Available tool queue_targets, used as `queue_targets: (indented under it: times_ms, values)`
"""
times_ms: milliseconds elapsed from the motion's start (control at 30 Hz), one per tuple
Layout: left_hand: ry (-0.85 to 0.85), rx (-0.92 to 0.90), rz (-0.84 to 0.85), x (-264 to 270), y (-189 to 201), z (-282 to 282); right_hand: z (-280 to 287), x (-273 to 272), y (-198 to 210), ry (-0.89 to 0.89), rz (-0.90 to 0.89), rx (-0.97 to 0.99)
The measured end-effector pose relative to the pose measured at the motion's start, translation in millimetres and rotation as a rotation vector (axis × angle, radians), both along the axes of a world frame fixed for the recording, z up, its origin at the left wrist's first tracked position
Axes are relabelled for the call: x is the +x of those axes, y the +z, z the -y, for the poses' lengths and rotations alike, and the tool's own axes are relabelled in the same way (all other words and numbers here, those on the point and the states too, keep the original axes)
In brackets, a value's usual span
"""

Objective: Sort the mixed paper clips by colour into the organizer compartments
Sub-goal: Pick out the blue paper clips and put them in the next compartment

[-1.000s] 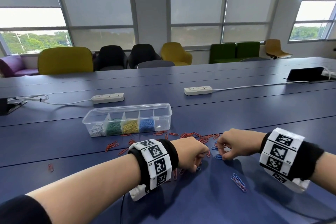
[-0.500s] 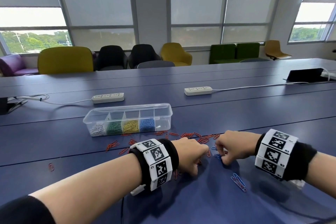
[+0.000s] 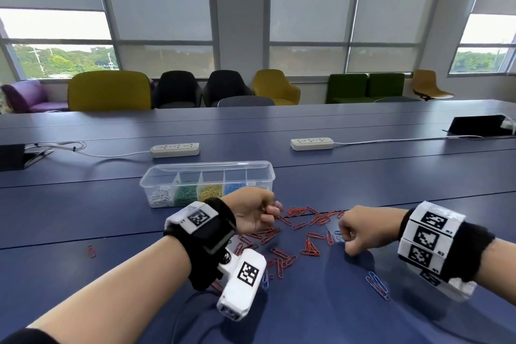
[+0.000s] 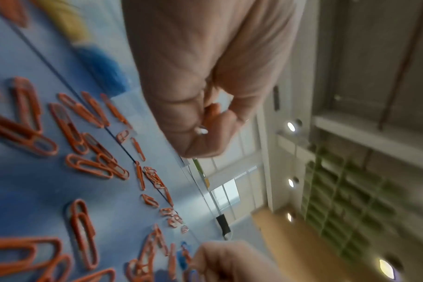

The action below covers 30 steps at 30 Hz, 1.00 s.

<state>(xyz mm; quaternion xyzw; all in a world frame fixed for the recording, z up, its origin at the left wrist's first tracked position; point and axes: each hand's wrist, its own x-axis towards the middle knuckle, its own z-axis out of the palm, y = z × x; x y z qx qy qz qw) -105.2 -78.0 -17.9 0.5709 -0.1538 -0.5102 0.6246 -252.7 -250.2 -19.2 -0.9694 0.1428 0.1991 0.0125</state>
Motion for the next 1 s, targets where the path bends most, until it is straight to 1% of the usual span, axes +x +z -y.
queue_targets:
  times_ms: [33,67,167,267,333,433,500,567,600,700,733,767,833,867,900,933,1000]
  values:
    - [0.045,-0.013,-0.097,6,-1,-5,-1,4,3,0.007,0.007,0.006]
    - [0.075,-0.028,-0.160,12,-3,-10,-4,9,7,0.016,0.021,0.010]
    - [0.095,-0.065,-0.245,22,-12,-20,-17,26,22,0.081,0.116,0.023]
    - [0.203,-0.087,-0.330,28,-17,-22,-43,48,40,0.186,0.247,0.056]
    - [0.254,-0.113,-0.374,28,-18,-23,-65,65,47,0.262,0.326,0.072]
    - [0.210,-0.228,-0.426,25,-15,-26,-93,92,48,0.353,0.416,0.074]
    - [0.218,-0.273,-0.456,26,-14,-28,-102,104,45,0.371,0.416,0.065]
    - [0.284,-0.297,-0.508,29,-15,-32,-105,111,42,0.371,0.426,0.090]
    - [0.301,-0.314,-0.531,31,-16,-34,-105,112,41,0.378,0.467,0.110]
    - [0.298,-0.335,-0.560,36,-14,-42,-105,101,41,0.409,0.700,0.178]
    - [0.320,-0.327,-0.552,39,-14,-45,-105,94,41,0.432,0.706,0.228]
    - [0.347,-0.320,-0.539,43,-13,-48,-106,86,41,0.472,0.630,0.299]
    - [0.403,-0.317,-0.534,49,-12,-54,-111,72,33,0.542,0.305,0.420]
    - [0.417,-0.322,-0.540,51,-11,-56,-112,68,27,0.553,0.147,0.443]
    - [0.418,-0.326,-0.541,52,-10,-57,-113,64,19,0.546,0.036,0.450]
    - [0.410,-0.327,-0.534,52,-10,-59,-113,62,10,0.529,-0.025,0.448]
    - [0.373,-0.330,-0.517,48,-8,-61,-113,61,-2,0.513,-0.043,0.434]
